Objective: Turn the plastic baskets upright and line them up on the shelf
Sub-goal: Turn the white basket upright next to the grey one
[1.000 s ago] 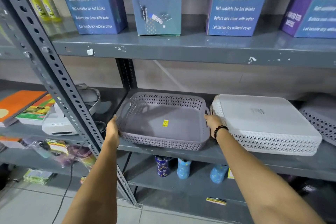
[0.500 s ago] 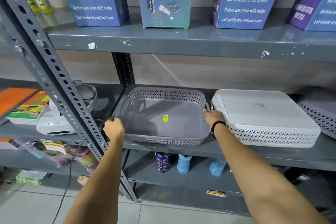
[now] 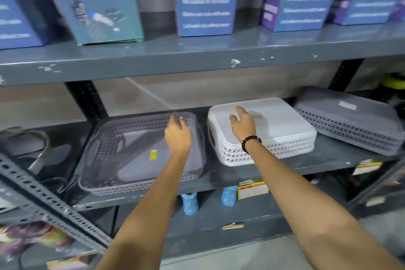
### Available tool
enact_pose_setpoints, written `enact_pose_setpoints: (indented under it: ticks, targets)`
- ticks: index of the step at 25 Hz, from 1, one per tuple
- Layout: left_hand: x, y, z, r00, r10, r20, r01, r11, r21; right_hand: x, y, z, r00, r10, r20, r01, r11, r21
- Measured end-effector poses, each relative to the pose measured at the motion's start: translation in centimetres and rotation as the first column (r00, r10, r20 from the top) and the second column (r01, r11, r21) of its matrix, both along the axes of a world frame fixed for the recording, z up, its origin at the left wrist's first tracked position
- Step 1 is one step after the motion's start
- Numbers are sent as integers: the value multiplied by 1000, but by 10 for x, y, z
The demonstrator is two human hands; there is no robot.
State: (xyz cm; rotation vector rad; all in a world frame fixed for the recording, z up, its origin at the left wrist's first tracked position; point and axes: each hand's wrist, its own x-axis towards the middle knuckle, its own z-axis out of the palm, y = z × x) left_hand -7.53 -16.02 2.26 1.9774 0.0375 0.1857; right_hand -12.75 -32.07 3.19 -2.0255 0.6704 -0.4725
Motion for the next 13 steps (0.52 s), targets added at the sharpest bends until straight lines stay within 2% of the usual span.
enact_pose_setpoints:
  ticks: [4, 6, 8, 10, 13]
  targets:
    - [-9, -91, -4, 976, -213, -40, 216, 972, 93, -28, -86, -1, 976, -190, -104, 165, 963, -213]
    - [-3, -123, -10, 963, -198, -181, 226, 962, 150, -37, -131, -9, 947, -251, -201, 188, 939, -287]
    - [8, -141, -16, 926, -104, -362, 175, 970, 169, -39, -172, -18, 894, -302, -333, 182, 921, -345]
    - [17, -146, -18, 888, -38, -457, 116, 983, 143, -37, -198, -20, 844, -332, -420, 210, 927, -312]
    - [18, -150, -18, 868, 26, -497, 28, 994, 101, -28, -218, -14, 855, -172, -489, 159, 985, -68]
